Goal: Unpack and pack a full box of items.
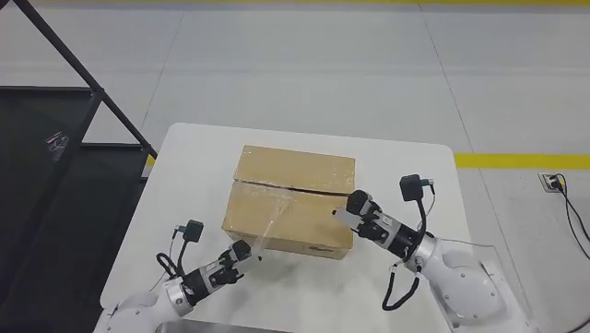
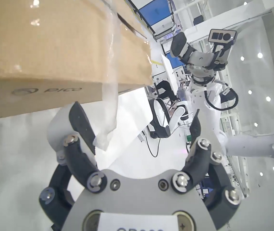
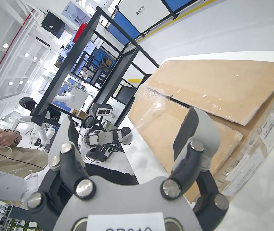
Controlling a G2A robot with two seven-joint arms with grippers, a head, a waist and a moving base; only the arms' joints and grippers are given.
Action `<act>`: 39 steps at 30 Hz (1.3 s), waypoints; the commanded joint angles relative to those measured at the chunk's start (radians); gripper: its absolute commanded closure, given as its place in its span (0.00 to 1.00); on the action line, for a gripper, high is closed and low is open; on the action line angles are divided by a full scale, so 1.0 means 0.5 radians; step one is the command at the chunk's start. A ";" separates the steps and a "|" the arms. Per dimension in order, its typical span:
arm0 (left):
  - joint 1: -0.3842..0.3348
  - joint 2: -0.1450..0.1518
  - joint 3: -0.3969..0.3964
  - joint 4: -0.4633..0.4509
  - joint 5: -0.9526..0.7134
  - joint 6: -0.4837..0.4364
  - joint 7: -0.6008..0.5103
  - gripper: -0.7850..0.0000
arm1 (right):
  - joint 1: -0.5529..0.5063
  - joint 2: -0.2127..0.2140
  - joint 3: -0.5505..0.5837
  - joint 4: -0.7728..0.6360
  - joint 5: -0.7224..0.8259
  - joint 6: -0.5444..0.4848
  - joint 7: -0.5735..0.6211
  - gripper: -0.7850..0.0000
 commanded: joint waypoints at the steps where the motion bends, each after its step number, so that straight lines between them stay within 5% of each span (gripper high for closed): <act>1: -0.017 0.003 0.023 -0.023 -0.002 -0.002 0.014 0.00 | 0.002 0.001 -0.001 0.008 0.007 -0.005 -0.001 0.00; 39: -0.338 0.062 0.372 0.085 0.056 0.137 -0.012 0.00 | -0.006 0.021 -0.009 0.046 0.034 -0.016 -0.045 0.00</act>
